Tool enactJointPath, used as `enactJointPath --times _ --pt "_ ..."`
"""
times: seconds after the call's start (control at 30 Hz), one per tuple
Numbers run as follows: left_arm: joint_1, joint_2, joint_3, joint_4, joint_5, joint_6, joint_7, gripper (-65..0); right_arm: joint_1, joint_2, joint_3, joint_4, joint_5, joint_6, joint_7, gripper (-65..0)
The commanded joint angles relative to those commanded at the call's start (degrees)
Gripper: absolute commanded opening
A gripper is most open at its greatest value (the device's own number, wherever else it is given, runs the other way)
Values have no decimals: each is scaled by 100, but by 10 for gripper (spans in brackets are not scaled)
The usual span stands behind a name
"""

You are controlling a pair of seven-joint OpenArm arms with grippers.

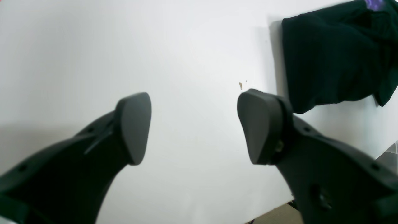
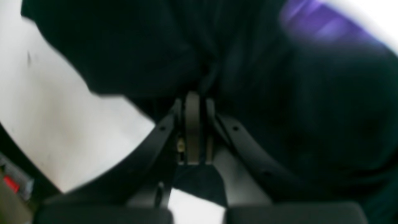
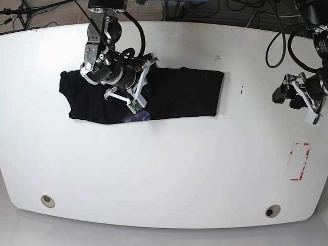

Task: Fold the T-shirt properly
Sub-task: 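Release the folded end and raise the left gripper away, then move both grippers to the ends of the folded shirt and grasp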

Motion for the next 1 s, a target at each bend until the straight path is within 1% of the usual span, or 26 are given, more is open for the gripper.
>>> enactJointPath --times 0.1,0.4,0.5,0.6,0.67,0.73,0.8,0.83,0.9,0.93,0.97,1.0 --pt "9 0 9 -9 9 0 0 -217 132 0 0 62 0 0 -132 -650" --pt "105 9 18 -9 9 0 0 -217 387 26 0 26 -35 0 -141 -650" --pt "114 88 18 -9 9 0 0 -217 466 53 0 18 -44 0 -141 -650" --pt "114 149 18 0 9 0 9 -217 510 62 18 -97 -53 0 -141 -636" --pt "114 167 18 0 0 0 18 -217 563 70 35 -167 -62 0 -141 -614" --pt "114 185 62 9 -26 0 18 -217 580 149 44 -202 -62 0 -141 -542" --pt "114 281 141 35 -35 0 18 -217 563 211 53 -167 -53 0 -141 -463" --pt "114 334 167 35 -35 0 18 -217 554 246 53 -158 -26 0 -141 -404" --pt "105 413 185 35 -44 0 18 -217 545 290 62 -88 -9 0 -141 -325" --pt "88 536 185 35 -44 0 18 -217 536 352 88 -9 -26 0 -141 -268" --pt "79 580 185 35 -44 0 18 -217 536 378 123 26 -9 0 -141 -247" --pt "44 730 193 35 -44 0 18 -217 527 431 211 105 0 0 -141 -216"
